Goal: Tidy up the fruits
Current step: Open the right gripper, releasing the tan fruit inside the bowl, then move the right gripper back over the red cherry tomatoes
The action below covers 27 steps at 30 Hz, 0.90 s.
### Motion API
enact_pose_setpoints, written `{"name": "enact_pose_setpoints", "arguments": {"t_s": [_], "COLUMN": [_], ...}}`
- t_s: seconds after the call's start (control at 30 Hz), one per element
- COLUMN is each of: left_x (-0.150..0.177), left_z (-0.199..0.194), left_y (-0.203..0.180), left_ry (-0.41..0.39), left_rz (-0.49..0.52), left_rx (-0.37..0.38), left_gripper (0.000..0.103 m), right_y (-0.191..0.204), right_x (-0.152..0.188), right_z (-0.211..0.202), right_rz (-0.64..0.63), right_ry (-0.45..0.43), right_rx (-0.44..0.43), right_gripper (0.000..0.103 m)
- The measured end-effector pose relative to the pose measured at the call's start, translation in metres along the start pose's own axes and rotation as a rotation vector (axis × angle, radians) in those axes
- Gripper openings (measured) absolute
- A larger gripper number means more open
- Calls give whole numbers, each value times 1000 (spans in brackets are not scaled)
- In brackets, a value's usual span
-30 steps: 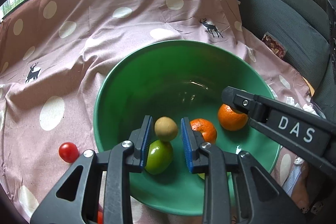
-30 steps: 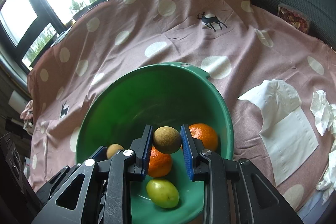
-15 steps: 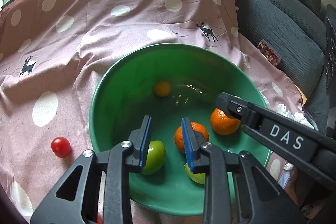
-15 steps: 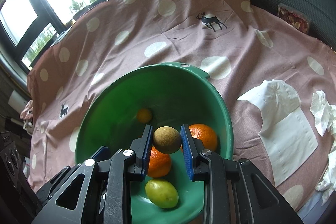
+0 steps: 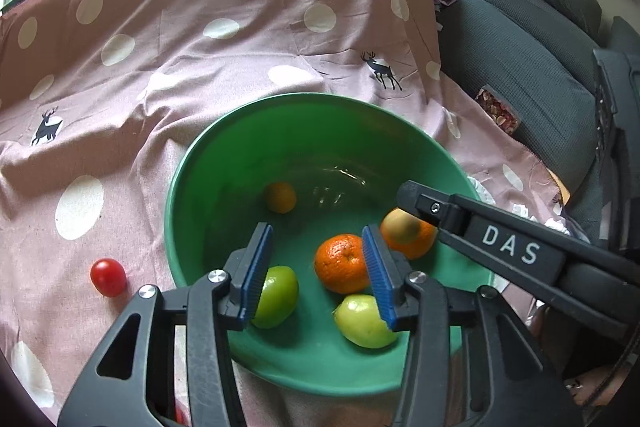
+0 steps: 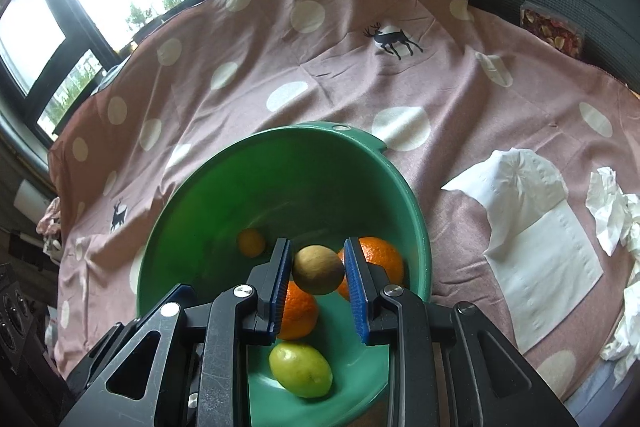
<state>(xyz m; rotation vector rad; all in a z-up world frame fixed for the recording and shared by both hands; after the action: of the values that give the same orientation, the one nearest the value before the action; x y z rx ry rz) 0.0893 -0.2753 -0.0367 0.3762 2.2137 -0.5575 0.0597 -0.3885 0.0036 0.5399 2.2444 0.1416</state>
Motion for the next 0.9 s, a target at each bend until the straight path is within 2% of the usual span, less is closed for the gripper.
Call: {"name": "enact_pose_setpoints", "arguments": {"t_s": [0.1, 0.23, 0.33, 0.43, 0.63, 0.77, 0.9], "left_x": [-3, -8, -11, -11, -7, 7, 25], "left_z": [-15, -42, -65, -90, -138, -160, -165], "left_y": [0, 9, 24, 41, 86, 120, 144], "left_ry": [-27, -64, -83, -108, -157, -168, -137], "left_rz": [19, 62, 26, 3, -62, -122, -167], "left_rx": [-25, -96, -111, -138, -233, -288, -287], "left_gripper": [50, 55, 57, 61, 66, 68, 68], "right_y": [-1, 2, 10, 22, 57, 87, 119], "right_x": [-1, -3, -5, -6, -2, 8, 22], "right_z": [-2, -8, -16, -25, -37, -41, -42], "right_rz": [6, -3, -20, -45, -128, -197, -250], "right_ry": [-3, -27, -51, -74, -94, -80, -33], "right_rx": [-1, -7, -26, -43, -94, -153, -254], "right_gripper": [29, 47, 50, 57, 58, 58, 58]}}
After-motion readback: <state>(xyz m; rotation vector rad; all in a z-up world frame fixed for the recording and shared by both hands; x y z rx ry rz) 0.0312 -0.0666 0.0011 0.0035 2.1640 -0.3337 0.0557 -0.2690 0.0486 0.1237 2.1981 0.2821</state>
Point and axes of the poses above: each gripper's, at about its wrist camera, not at the fingertips, and z roughly the way its jaws point, y to its left, x to its underside, the point moved 5 cm from there along z, roughly the way its jaws point, and after that the axes turned 9 degrees about -y, right-handed, at the moved point
